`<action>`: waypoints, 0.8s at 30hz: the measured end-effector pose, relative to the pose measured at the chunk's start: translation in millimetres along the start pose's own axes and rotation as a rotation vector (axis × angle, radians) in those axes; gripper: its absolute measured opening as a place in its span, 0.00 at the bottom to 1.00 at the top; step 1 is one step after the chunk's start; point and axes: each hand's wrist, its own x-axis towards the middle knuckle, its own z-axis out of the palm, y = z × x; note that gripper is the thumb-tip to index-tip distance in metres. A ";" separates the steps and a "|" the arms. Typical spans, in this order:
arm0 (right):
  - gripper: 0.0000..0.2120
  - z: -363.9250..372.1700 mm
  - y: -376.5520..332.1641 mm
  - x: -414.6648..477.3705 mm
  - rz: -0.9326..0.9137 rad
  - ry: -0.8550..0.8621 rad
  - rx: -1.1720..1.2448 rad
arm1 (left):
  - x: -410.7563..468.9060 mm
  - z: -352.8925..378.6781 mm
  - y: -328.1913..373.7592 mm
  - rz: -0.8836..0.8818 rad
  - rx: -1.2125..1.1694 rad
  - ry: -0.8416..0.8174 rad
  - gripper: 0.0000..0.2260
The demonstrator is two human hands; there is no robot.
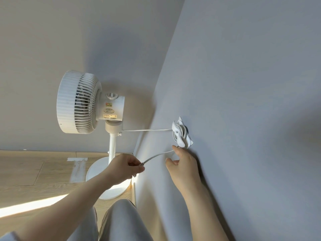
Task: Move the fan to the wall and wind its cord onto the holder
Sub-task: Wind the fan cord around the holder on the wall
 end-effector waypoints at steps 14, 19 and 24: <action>0.13 17.2 30.3 -15.5 0.060 -0.045 0.057 | 80.7 -21.1 38.7 -0.155 -0.133 0.019 0.05; 0.13 25.6 40.2 -20.8 0.128 -0.087 0.206 | 98.6 -20.4 58.0 -0.214 -0.294 0.031 0.03; 0.14 35.4 45.6 -24.1 0.189 -0.154 0.285 | 111.7 -20.4 86.9 -0.254 -0.426 0.016 0.03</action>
